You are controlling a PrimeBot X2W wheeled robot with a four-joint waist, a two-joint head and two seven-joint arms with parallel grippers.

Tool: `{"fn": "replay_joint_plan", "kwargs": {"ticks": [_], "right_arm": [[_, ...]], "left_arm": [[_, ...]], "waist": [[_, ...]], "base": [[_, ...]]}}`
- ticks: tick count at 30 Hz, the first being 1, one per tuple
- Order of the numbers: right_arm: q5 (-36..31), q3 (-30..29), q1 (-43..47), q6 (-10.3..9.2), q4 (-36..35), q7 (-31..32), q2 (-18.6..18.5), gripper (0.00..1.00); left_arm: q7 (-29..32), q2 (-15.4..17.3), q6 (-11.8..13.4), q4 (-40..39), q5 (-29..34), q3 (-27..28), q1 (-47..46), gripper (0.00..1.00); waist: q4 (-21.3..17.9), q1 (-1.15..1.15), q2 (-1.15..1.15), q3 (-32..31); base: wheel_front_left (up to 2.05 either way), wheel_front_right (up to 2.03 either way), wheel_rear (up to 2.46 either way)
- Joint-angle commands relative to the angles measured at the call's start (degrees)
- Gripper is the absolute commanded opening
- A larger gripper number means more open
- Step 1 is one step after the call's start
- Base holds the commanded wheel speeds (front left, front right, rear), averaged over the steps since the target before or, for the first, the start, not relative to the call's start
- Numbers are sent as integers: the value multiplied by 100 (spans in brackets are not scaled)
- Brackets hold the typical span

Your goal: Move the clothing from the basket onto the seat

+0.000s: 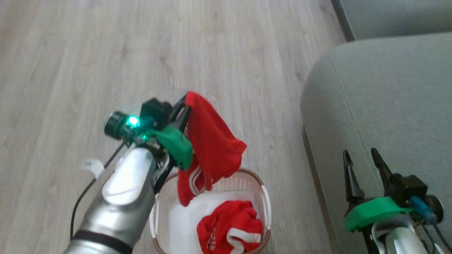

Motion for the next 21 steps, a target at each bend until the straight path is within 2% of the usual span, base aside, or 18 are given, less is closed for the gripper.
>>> {"fn": "replay_joint_plan", "kwargs": {"ticks": [1,12,21], "right_arm": [[-56,157,-131,42,-184,-54,-45,100],[-157,700,-295,42,-218,-54,-45,100],[-281,1626,-896,42,-55,-54,-45,100]], "left_arm": [[2,67,-15,-287,-77,165,-508,0],[49,18,-14,-686,-372,-183,-958,0],[91,13,142,-1082,-814,-777,-1113,0]], "waist": [[66,1,-1,-207],[39,1,-1,-558],[66,1,-1,-697]], "base": [[0,0,0],[0,0,0],[0,0,0]]}}
